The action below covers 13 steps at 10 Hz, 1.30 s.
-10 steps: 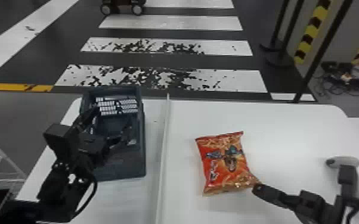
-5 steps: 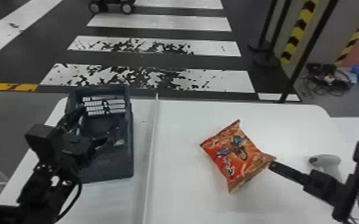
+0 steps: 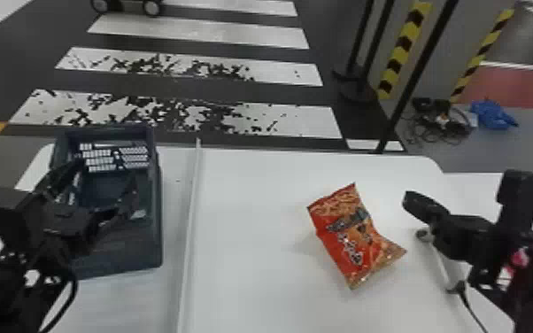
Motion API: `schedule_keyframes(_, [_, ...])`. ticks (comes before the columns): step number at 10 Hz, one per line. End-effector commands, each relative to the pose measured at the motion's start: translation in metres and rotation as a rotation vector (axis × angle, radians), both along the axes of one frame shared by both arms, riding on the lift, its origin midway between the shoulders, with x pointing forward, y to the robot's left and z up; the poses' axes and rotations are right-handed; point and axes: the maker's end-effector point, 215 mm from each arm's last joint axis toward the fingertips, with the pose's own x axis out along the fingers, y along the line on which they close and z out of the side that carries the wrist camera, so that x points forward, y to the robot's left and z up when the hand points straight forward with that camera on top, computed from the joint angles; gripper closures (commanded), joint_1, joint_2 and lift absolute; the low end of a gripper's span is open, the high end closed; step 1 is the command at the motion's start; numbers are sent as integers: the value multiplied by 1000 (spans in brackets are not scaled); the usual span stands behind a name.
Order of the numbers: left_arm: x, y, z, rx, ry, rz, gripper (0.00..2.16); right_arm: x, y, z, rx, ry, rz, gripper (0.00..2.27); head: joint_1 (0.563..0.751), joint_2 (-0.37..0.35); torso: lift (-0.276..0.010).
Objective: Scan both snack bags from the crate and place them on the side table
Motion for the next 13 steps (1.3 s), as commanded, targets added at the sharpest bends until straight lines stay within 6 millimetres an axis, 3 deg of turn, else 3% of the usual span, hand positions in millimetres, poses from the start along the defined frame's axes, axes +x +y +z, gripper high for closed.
schedule_keyframes(1, [0, -1, -1, 0, 1, -1, 83, -1, 21, 16, -136, -60, 52, 2246, 695, -137, -98])
schedule_keyframes(2, [0, -2, 0, -2, 0, -2, 83, -3, 30, 13, -116, -52, 86, 2246, 695, -122, -98])
schedule_keyframes(3, [0, -3, 0, -3, 0, -4, 83, -9, 41, -5, -64, 11, 122, 2088, 695, -112, -98])
schedule_keyframes(4, [0, -3, 0, -3, 0, -5, 83, -16, 47, -27, 21, 98, 117, 1504, 695, -99, -98])
schedule_keyframes(5, [0, -3, -1, 0, 2, -7, 83, -22, 36, -53, 86, 188, 77, 353, 695, -92, -98])
schedule_keyframes(6, [0, -3, -1, 0, 2, -7, 83, -25, 21, -70, 165, 254, 28, 66, 695, -95, -98])
schedule_keyframes(10, [0, -6, -2, 0, 3, -12, 83, -17, -22, -93, 385, 316, -99, 66, 695, -152, -98])
schedule_keyframes(11, [0, -6, -2, 1, 4, -11, 83, -18, -23, -102, 442, 349, -118, 66, 695, -163, -98])
schedule_keyframes(13, [-1, -6, -4, 1, 7, -11, 83, -17, -4, -123, 533, 401, -104, 66, 695, -170, -98])
